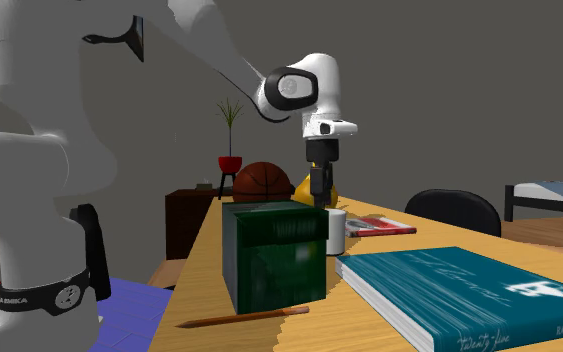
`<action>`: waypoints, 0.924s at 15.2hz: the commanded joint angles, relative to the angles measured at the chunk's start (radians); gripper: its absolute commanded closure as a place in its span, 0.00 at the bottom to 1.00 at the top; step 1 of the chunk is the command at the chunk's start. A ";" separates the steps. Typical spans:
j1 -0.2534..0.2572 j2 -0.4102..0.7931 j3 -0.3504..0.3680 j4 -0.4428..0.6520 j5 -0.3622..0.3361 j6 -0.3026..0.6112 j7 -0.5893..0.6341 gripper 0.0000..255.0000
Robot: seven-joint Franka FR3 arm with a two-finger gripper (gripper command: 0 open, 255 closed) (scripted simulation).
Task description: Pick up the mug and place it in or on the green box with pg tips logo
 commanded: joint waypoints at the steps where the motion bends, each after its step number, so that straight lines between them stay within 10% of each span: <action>1: 0.005 0.038 0.005 0.009 -0.018 0.027 0.021 0.00; 14: 0.011 0.098 0.005 -0.022 -0.053 0.112 0.046 0.00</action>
